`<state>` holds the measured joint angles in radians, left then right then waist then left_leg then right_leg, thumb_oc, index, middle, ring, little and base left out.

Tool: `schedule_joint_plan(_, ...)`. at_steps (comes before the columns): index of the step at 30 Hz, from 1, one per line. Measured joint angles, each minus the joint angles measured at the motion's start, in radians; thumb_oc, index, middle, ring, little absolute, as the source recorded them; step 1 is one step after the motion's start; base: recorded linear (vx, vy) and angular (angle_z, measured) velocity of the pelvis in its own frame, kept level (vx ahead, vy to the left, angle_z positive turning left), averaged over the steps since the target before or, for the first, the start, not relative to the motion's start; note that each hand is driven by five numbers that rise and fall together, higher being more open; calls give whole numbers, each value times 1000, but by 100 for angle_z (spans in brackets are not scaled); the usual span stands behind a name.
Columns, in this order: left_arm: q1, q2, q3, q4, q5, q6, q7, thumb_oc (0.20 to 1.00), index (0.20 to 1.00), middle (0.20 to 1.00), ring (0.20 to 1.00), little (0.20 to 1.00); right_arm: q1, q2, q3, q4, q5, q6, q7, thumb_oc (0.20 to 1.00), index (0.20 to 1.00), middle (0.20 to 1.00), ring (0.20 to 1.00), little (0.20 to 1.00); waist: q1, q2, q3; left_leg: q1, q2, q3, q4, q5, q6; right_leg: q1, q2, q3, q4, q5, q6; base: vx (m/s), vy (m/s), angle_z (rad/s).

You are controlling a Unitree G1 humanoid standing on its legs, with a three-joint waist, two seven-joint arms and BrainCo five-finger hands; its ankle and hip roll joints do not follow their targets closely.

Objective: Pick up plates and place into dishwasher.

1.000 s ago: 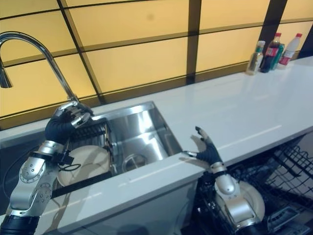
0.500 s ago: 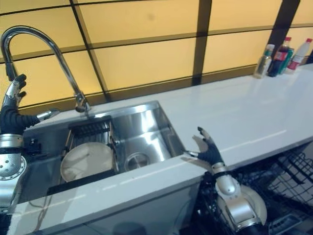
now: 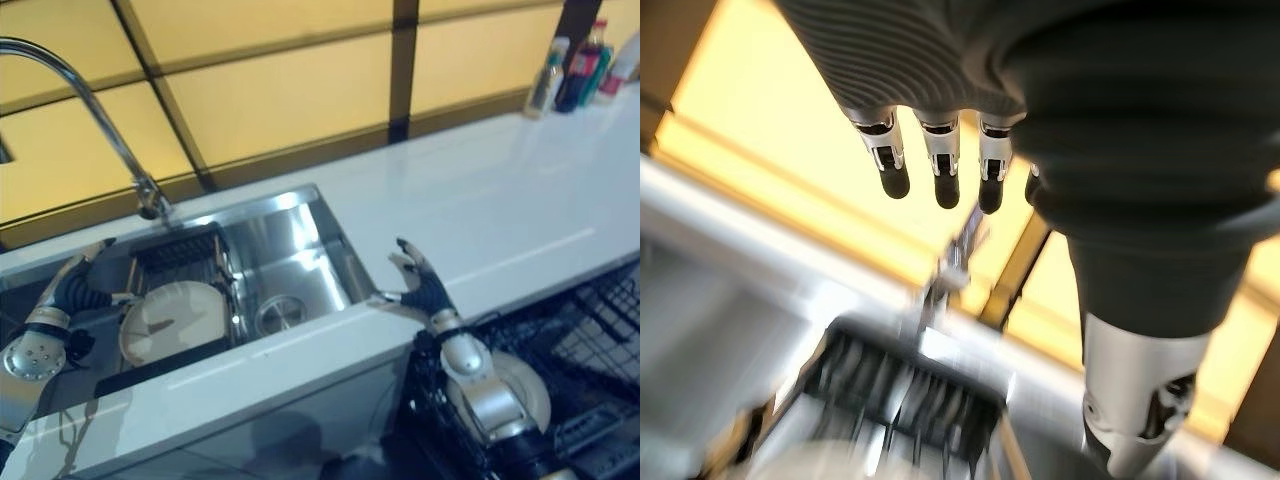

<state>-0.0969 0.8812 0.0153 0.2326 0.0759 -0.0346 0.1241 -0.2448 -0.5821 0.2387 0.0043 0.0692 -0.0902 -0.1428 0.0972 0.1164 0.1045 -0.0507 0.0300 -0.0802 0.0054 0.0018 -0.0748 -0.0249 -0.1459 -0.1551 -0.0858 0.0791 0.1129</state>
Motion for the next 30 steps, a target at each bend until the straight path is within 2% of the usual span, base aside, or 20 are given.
schedule_joint_plan(2, -57, 0, -24, 40, -23, -1, 5, 1000, 1000, 1000, 1000, 1000, -67, -10, 10, -5, 4, -14, -2, 1000, 1000, 1000, 1000, 1000, -7, 3, 52, -25, 1, 18, 8, 6, -1, -29, 1, 17, 4, 14, -1, -85, 92, -25)
schedule_joint_plan(4, -112, 1, -39, 70, -35, -22, 15, 1000, 1000, 1000, 1000, 1000, -105, -20, 17, -27, 11, -20, -4, 1000, 1000, 1000, 1000, 1000, -32, -5, 100, -49, 1, 33, 25, 7, 0, -57, 1, 30, 20, 20, -5, -74, 96, -16)
schedule_joint_plan(7, -191, 5, -58, 106, -60, -37, 33, 1000, 1000, 1000, 1000, 1000, -153, -23, 17, -48, 27, -45, -9, 1000, 1000, 1000, 1000, 1000, -53, -27, 175, -78, 2, 77, 54, 6, 1, -104, -2, 56, 62, 20, -6, -65, 124, -18)
schedule_joint_plan(12, -321, 12, -132, 132, -60, -38, 38, 1000, 1000, 1000, 1000, 1000, -242, -35, 9, -80, 41, -67, -28, 1000, 1000, 1000, 1000, 1000, -69, -48, 286, -124, 0, 110, 111, -2, 9, -166, -10, 69, 128, 17, -8, -28, 86, -10)
schedule_joint_plan(21, -408, 72, -212, 198, -38, -4, 39, 1000, 1000, 1000, 1000, 1000, -262, -64, 11, -82, 43, -67, -17, 1000, 1000, 1000, 1000, 1000, -83, -55, 301, -141, -8, 130, 126, -2, 15, -201, -20, 90, 162, 7, 0, 20, 80, -4)
schedule_joint_plan(25, -473, 148, -295, 220, 56, 29, -21, 1000, 1000, 1000, 1000, 1000, -265, -101, 10, -99, 50, -74, -13, 1000, 1000, 1000, 1000, 1000, -85, -51, 303, -159, -14, 130, 130, 1, 20, -225, -28, 91, 186, 3, -2, 5, 57, 2)
schedule_joint_plan(30, -482, 164, -312, 225, 70, 57, -47, 1000, 1000, 1000, 1000, 1000, -261, -131, 10, -106, 82, -78, -6, 1000, 1000, 1000, 1000, 1000, -86, -45, 307, -156, -20, 129, 129, 2, 22, -226, -34, 91, 194, -4, 4, 15, 2, 1)
